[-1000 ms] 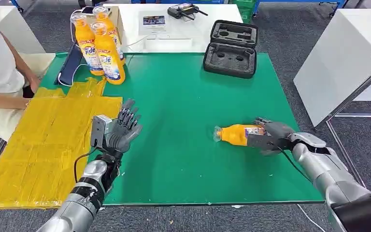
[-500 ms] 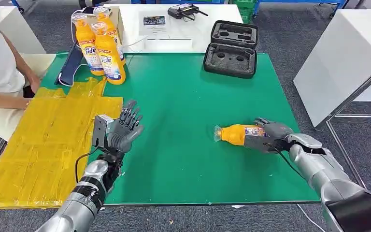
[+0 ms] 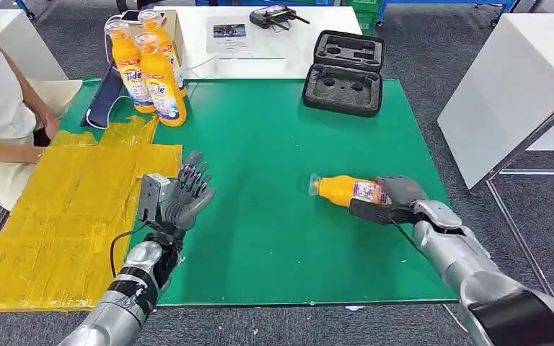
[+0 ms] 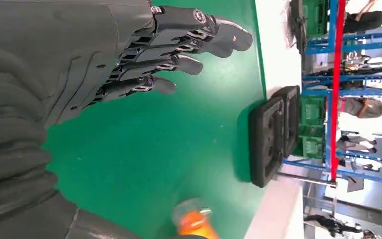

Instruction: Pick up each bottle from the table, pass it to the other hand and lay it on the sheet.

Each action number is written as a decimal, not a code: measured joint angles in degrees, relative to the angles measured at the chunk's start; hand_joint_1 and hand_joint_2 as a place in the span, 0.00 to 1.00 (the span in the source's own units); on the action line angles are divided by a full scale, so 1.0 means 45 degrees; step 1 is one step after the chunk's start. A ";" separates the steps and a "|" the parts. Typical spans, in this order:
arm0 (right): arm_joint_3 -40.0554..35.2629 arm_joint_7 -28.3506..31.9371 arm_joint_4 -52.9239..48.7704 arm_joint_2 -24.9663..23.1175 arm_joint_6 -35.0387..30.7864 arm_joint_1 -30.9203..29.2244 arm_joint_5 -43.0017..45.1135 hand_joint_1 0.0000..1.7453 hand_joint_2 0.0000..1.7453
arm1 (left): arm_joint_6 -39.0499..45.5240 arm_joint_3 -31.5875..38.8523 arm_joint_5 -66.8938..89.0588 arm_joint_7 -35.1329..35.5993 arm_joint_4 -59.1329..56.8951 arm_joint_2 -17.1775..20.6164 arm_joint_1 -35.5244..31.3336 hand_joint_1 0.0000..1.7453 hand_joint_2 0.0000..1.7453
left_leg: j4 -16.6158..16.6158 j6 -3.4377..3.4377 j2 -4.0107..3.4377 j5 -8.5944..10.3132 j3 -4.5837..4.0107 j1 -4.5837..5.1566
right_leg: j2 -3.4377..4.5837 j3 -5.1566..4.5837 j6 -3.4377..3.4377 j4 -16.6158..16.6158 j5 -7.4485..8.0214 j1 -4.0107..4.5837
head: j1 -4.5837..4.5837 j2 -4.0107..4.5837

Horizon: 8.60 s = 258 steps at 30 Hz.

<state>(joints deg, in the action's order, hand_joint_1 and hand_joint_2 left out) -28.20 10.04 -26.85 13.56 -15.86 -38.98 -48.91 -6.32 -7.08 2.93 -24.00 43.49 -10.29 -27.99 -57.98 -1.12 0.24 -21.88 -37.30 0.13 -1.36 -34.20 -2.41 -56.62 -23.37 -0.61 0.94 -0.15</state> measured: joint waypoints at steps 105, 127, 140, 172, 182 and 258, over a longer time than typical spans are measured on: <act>0.1031 0.2593 -0.3679 -0.6516 -0.0098 0.3105 0.3108 0.85 1.00 | 0.0641 -0.1734 0.1137 0.0137 0.1269 -0.0491 0.0465 1.00 1.00 | 0.0004 0.0012 -0.0003 -0.0007 -0.0055 -0.0014 | -0.0003 -0.0077 0.0021 0.0000 -0.0019 0.0001 | -0.0005 0.0000; 0.1046 0.2870 -0.9707 -0.5850 -0.1288 0.5612 0.2758 0.00 1.00 | 0.8160 -0.1724 0.8413 0.1070 0.2134 0.0219 0.0644 1.00 1.00 | 0.0004 0.0014 0.0001 -0.0009 -0.0066 -0.0017 | -0.0005 -0.0088 0.0024 0.0001 -0.0023 0.0003 | -0.0005 0.0000; 0.0837 0.4429 -1.3443 -0.5408 -0.2454 0.6358 0.4619 0.00 1.00 | 1.0180 -0.2017 1.9239 0.8828 -0.2211 0.2876 -0.3012 1.00 1.00 | 0.0004 0.0055 -0.0014 0.0028 -0.0073 -0.0066 | 0.0011 -0.0101 0.0032 -0.0005 -0.0006 0.0047 | -0.0019 0.0000; -0.0907 0.4686 -1.4218 -0.4495 -0.1390 0.5833 0.6498 0.00 1.00 | 0.9879 -0.6664 1.7563 0.9234 -0.6090 0.3478 -0.3102 0.00 1.00 | 0.0005 0.0060 0.0005 0.0019 -0.0093 -0.0058 | 0.0006 -0.0104 0.0038 -0.0005 -0.0017 0.0043 | -0.0010 0.0000; -0.0941 0.4502 -1.4092 -0.4500 -0.1400 0.5836 0.6299 0.00 1.00 | 0.9816 -0.4691 1.5444 0.7596 -0.6143 0.3254 -0.2993 0.00 1.00 | 0.0006 0.0062 0.0002 0.0020 -0.0074 -0.0059 | 0.0007 -0.0092 0.0039 -0.0005 -0.0016 0.0043 | -0.0005 0.0000; 0.4995 0.2768 -1.2635 -0.5151 0.2588 0.9419 0.7848 0.00 1.00 | -0.0505 0.1122 -0.0117 0.0453 0.5878 0.0665 0.5467 0.00 1.00 | 0.0009 0.0061 0.0002 -0.0039 -0.0081 -0.0031 | 0.0010 -0.0108 0.0042 0.0007 -0.0037 0.0012 | 0.0000 0.0000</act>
<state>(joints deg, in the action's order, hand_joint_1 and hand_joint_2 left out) -5.73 22.49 -83.71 -9.62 -4.22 3.41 -13.60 -8.59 -2.03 2.40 -21.97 69.94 -7.30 -3.39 -57.94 -0.84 0.25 -22.05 -37.67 -0.01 -1.31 -34.69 -2.22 -56.58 -23.53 -0.56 0.94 -0.15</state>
